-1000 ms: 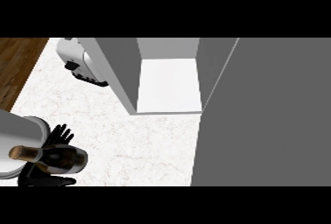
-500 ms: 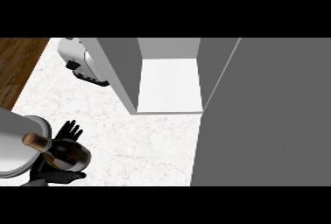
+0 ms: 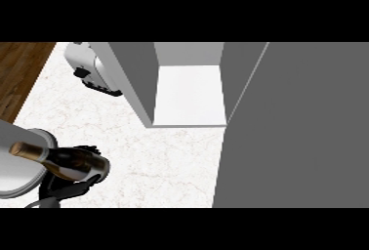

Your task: Pick up the wine, place it into the cabinet and close the cabinet

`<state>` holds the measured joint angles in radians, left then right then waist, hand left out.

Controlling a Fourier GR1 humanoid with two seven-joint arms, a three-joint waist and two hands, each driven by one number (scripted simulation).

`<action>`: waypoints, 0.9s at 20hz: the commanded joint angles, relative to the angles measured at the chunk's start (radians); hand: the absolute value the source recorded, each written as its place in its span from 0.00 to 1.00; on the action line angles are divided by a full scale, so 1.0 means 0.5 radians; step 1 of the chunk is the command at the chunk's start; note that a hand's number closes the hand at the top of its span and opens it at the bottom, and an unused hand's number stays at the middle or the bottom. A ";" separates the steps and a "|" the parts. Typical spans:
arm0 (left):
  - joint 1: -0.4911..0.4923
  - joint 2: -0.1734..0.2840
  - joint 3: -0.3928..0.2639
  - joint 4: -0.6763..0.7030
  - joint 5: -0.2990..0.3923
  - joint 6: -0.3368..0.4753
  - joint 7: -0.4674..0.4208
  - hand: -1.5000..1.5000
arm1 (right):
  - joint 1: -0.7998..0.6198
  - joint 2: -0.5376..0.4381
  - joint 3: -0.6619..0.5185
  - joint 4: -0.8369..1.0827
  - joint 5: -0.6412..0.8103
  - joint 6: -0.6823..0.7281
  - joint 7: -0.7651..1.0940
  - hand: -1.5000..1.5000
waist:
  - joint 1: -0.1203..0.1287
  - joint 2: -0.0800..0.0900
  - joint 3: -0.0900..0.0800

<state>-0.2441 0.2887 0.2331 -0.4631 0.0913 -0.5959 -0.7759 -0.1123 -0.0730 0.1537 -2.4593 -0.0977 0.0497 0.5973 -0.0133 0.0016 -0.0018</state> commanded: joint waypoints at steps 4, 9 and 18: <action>-0.016 -0.072 -0.069 0.032 0.028 -0.347 -0.140 1.00 | 0.095 0.060 -0.001 -0.052 -0.020 -0.020 -0.061 0.00 | 0.008 -0.002 0.002; -0.148 -0.102 -0.059 0.090 0.075 -0.338 -0.093 1.00 | 0.194 0.034 0.008 -0.046 -0.064 0.069 -0.144 0.00 | -0.007 0.003 0.001; -0.141 -0.405 0.225 -0.087 0.411 0.404 0.019 1.00 | 0.176 0.034 -0.003 -0.098 -0.029 0.054 -0.083 0.00 | 0.019 -0.009 0.005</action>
<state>-0.3020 0.1550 0.2946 -0.4790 0.2377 -0.4669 -0.7290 -0.0713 -0.0574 0.1489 -2.4481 -0.0966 0.0712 0.5548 -0.0038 -0.0011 -0.0004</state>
